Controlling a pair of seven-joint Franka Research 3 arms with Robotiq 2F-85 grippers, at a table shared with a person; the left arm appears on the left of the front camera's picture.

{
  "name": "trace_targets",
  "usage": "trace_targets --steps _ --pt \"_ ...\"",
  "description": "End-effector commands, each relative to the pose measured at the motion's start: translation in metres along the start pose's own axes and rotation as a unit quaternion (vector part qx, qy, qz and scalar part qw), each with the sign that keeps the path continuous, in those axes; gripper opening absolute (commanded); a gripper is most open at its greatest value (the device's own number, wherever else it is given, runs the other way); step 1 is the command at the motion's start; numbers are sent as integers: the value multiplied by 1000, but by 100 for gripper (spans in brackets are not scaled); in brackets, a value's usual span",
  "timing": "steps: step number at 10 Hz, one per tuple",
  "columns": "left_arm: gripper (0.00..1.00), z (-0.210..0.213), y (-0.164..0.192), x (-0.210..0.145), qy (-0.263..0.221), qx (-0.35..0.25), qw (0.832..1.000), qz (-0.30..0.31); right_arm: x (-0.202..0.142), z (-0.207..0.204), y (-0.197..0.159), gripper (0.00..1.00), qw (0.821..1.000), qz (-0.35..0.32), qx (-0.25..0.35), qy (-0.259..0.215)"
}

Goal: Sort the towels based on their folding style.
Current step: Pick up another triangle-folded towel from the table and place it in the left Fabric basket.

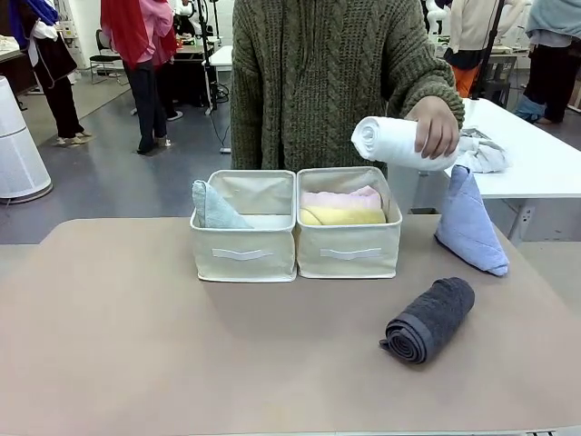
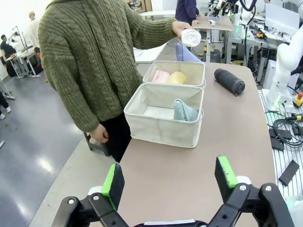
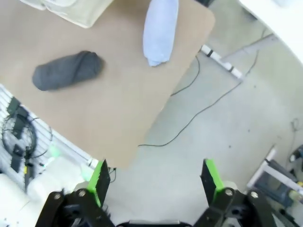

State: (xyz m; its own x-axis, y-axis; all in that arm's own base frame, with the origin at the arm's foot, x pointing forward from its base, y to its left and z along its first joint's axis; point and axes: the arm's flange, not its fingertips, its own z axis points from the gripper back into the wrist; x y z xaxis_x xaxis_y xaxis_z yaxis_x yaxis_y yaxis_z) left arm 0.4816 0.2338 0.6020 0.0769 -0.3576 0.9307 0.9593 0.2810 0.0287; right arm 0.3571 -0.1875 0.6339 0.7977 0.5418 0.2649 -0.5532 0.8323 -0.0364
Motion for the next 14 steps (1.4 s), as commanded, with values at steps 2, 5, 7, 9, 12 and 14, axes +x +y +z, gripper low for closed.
trace_targets --steps 2,5,7,9,12,14 --pt "100 -2 -2 1 5 5 1000 2 36 -34 2 100 1000 17 25 -4" --pt "100 -2 -2 1 5 5 1000 2 58 -46 3 100 999 14 37 -4" --pt "100 -2 -2 1 5 5 1000 2 88 -65 1 100 998 14 55 -8" --pt "100 -2 -2 1 5 5 1000 2 133 -105 1 100 996 32 78 -25" --pt "100 -2 -2 1 5 5 1000 2 203 -190 5 100 996 40 77 13" --pt "100 -2 -2 1 5 5 1000 2 235 -222 20 100 996 48 75 32"
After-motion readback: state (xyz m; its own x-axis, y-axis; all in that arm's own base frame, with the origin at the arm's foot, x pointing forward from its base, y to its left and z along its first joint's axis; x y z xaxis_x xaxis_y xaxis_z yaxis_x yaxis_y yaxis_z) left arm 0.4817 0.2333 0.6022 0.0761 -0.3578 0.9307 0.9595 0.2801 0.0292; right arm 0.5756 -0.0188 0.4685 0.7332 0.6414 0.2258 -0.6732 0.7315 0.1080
